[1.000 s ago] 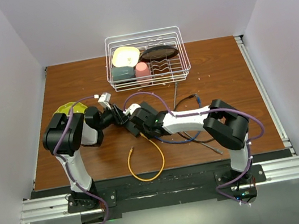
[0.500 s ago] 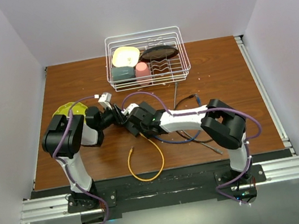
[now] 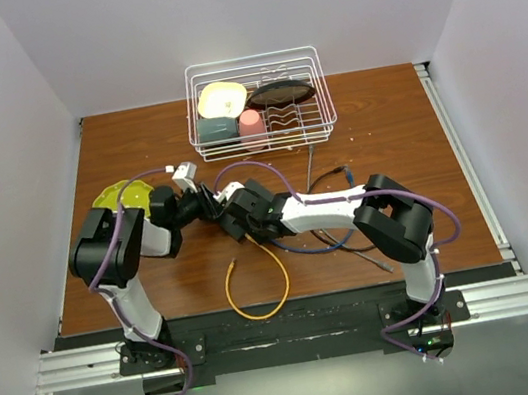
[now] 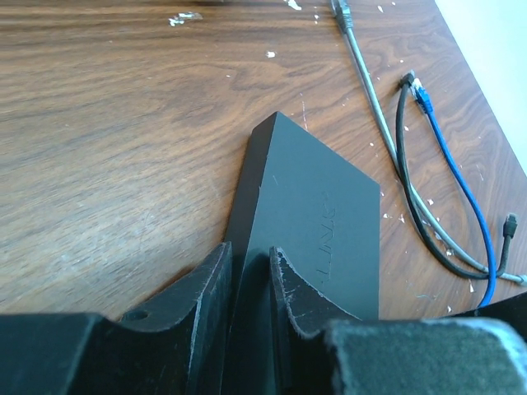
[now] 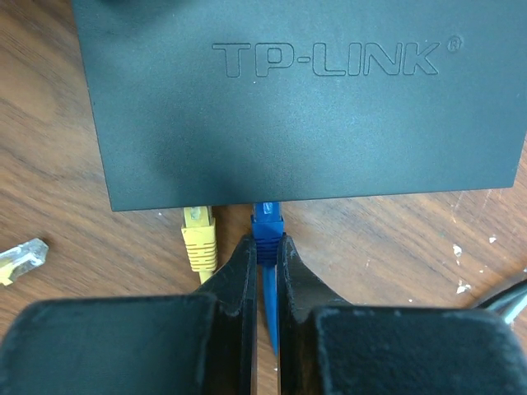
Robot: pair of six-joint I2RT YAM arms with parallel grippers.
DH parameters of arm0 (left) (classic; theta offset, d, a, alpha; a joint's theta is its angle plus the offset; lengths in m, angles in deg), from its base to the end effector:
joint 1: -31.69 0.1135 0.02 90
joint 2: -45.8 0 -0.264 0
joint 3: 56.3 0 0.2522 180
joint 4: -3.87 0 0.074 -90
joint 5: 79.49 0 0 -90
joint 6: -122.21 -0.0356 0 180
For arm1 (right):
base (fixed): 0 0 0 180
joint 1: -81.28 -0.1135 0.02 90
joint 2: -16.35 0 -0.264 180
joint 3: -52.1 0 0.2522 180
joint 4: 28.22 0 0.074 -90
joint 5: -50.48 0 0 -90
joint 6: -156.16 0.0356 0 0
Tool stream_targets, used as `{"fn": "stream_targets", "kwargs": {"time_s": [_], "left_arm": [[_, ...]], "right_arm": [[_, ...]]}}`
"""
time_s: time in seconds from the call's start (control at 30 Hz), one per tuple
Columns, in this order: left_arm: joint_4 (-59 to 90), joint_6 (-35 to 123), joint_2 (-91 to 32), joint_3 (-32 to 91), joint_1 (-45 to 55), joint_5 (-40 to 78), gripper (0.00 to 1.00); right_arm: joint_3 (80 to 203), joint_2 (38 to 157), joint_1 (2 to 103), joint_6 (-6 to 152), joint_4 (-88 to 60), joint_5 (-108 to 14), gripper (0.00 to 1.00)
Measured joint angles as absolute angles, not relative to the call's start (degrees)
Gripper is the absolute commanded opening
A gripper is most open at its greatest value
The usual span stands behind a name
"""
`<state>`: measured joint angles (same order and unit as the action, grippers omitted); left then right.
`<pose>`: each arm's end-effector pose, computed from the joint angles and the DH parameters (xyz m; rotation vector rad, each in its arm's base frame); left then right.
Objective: Insert the plug into the switch port
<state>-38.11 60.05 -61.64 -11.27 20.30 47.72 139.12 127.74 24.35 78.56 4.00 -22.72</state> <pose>0.3014 -0.0827 0.1061 0.1723 1.9950 -1.0729 0.2299 0.3342 0.1650 -0.8442 2.3541 0.1230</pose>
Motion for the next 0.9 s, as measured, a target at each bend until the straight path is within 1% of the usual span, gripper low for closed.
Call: {"fn": "stream_targets", "kwargs": {"time_s": [0.03, 0.07, 0.13, 0.2, 0.23, 0.3, 0.33, 0.37, 0.43, 0.47, 0.53, 0.57, 0.67, 0.7, 0.77, 0.8, 0.9], "left_arm": [[-37.3, 60.0, -61.2, -11.2, 20.3, 47.4, 0.24], [-36.3, 60.0, -60.6, -11.1, 20.3, 47.0, 0.29], [-34.0, 60.0, -59.4, -10.7, 20.3, 46.1, 0.35], [-31.9, 60.0, -58.4, -10.2, 20.3, 45.1, 0.4], [-31.0, 59.7, -58.0, -10.0, 20.2, 44.6, 0.45], [-28.4, 59.3, -56.9, -9.8, 20.1, 43.7, 0.53], [-27.3, 59.0, -56.5, -9.8, 20.0, 43.2, 0.56], [-25.9, 58.6, -56.0, -9.7, 19.8, 42.8, 0.58], [-24.3, 58.3, -55.4, -9.6, 19.7, 42.3, 0.64], [-23.5, 58.2, -55.1, -9.5, 19.6, 42.1, 0.66], [-21.7, 58.2, -54.7, -9.5, 19.7, 41.8, 0.7], [-21.2, 58.3, -54.5, -9.6, 19.7, 41.8, 0.71], [-18.5, 58.1, -52.5, -9.9, 19.7, 41.2, 0.79], [-17.8, 58.2, -51.6, -10.2, 19.7, 40.7, 0.81], [-16.5, 58.2, -49.6, -11.2, 19.8, 39.3, 0.84], [-16.2, 58.1, -48.9, -11.5, 19.8, 38.9, 0.85], [-15.1, 58.1, -46.2, -12.3, 20.0, 37.9, 0.92]], "right_arm": [[139.0, 127.7, 24.4, 78.7, 3.8, -22.7, 0.0], [138.8, 127.7, 24.4, 78.9, 3.6, -22.8, 0.0], [138.7, 127.7, 24.4, 79.2, 3.1, -23.0, 0.0], [138.5, 127.7, 24.4, 79.5, 2.1, -23.0, 0.02], [138.3, 127.7, 24.4, 79.7, 1.4, -23.0, 0.08], [137.9, 127.7, 24.4, 79.9, 0.3, -23.0, 0.12], [137.5, 127.7, 24.4, 80.1, -0.4, -23.1, 0.14], [137.3, 127.7, 24.4, 80.1, -0.8, -23.1, 0.19], [136.6, 127.3, 24.4, 80.4, -1.9, -23.2, 0.23], [136.3, 127.2, 24.4, 80.5, -2.4, -23.2, 0.27], [135.9, 126.9, 24.4, 80.8, -3.3, -23.0, 0.32], [135.9, 126.7, 24.4, 81.0, -3.9, -22.8, 0.36], [135.4, 125.0, 24.4, 81.7, -4.8, -22.3, 0.55], [135.0, 123.9, 24.4, 81.8, -5.1, -22.1, 0.67], [133.7, 121.0, 24.4, 82.1, -5.1, -21.7, 0.77], [133.3, 119.8, 24.4, 82.3, -5.0, -21.3, 0.85], [133.0, 116.3, 24.4, 82.5, -4.9, -20.5, 0.92]]}}
